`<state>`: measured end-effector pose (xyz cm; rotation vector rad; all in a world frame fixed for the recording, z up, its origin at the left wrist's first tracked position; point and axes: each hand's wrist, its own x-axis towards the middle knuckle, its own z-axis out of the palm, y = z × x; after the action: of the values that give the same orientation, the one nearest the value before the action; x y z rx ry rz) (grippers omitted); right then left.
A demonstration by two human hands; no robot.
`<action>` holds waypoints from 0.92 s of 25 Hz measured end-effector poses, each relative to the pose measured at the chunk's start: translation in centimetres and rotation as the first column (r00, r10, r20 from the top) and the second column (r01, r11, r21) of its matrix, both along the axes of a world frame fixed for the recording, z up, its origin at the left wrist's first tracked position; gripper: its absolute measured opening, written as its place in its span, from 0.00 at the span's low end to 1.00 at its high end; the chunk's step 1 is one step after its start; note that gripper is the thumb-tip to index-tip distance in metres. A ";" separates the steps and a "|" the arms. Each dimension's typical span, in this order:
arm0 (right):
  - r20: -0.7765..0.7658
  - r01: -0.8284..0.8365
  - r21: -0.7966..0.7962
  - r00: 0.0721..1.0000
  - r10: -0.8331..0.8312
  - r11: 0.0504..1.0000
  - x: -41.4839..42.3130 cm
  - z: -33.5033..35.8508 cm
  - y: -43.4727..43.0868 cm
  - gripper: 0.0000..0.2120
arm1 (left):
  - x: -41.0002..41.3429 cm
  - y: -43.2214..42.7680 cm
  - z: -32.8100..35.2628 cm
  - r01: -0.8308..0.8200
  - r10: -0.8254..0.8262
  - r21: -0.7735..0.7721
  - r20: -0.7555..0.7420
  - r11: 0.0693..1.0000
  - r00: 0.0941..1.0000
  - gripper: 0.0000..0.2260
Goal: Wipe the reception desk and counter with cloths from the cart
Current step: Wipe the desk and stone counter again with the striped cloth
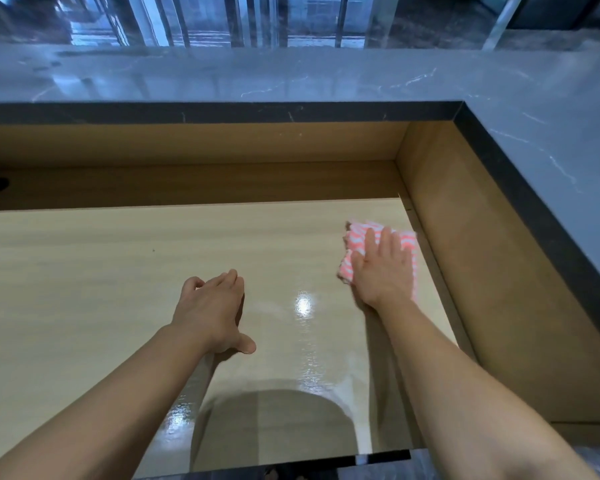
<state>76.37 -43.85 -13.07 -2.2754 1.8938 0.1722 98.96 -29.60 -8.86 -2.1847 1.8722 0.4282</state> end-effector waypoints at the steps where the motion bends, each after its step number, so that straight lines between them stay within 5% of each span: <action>1: 0.004 -0.034 -0.005 0.999 0.034 0.999 1.7 -0.1 1.1 0.28 | 0.0 -0.1 0.0 -0.001 0.001 0.002 -0.004 1.000 1.000 0.31; 7: 0.094 -0.348 0.016 0.934 0.345 0.937 10.6 -0.3 9.6 0.28 | -0.1 -0.1 0.0 -0.013 0.013 0.016 -0.018 1.000 1.000 0.30; 11: 0.102 -0.440 0.000 0.893 0.438 0.898 9.1 0.0 9.6 0.27 | -0.4 -0.1 0.3 -0.027 0.027 0.052 0.001 0.998 1.000 0.31; 23: -0.012 -0.017 -0.072 1.000 0.016 0.997 -6.2 0.0 3.1 0.27 | -0.4 -0.3 0.2 -0.025 0.022 0.088 0.027 0.996 0.999 0.38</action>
<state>70.22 -40.70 -13.03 -2.3418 1.9173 0.1215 98.54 -29.90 -8.64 -2.1464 1.7808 0.4757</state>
